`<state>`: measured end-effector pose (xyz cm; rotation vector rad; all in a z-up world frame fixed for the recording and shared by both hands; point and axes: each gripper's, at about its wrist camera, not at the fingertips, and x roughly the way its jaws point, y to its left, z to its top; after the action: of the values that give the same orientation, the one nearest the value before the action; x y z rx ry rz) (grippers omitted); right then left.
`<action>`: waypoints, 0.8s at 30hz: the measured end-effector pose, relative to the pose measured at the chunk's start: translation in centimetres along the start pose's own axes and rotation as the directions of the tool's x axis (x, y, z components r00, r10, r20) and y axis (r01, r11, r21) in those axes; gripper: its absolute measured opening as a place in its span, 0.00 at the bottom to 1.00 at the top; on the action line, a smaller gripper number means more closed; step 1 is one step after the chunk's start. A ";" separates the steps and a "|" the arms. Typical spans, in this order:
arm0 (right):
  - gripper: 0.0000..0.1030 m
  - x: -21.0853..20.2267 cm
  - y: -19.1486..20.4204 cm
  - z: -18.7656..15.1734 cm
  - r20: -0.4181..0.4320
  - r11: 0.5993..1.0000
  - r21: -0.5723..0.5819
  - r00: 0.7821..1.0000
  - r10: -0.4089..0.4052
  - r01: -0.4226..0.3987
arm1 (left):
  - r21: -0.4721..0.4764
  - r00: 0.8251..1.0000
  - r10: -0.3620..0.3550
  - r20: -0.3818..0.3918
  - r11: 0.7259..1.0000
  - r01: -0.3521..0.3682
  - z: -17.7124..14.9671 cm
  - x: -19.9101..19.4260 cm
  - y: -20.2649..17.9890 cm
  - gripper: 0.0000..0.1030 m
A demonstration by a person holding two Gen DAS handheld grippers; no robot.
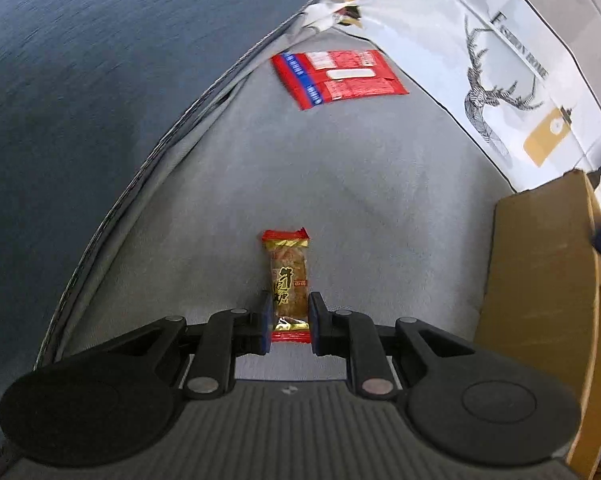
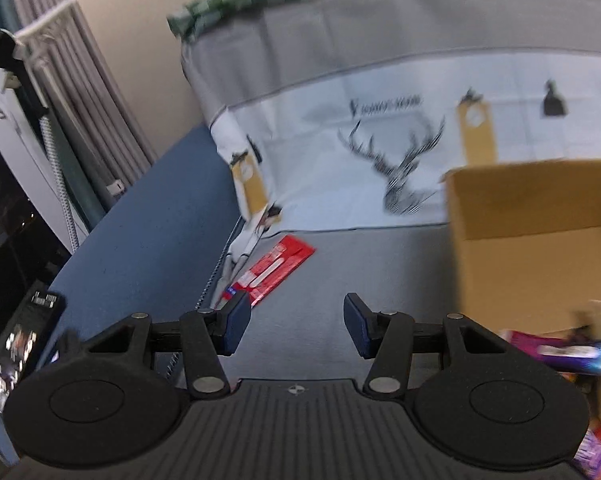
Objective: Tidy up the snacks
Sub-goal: 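Grasp the red spicy-strip packet with the right tool while the left tool grasps the gold candy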
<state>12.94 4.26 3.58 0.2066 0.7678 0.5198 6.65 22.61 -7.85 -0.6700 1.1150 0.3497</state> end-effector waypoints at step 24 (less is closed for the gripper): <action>0.87 30.0 7.5 4.5 -0.442 0.959 -0.133 0.851 -0.285 0.252 | -0.169 0.999 0.012 -0.036 0.985 -0.018 2.1 -1.0 2.8 0.19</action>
<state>31.34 26.27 -8.77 -0.0979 1.2186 0.3265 6.10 26.20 -7.21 -0.8205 1.1318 0.4507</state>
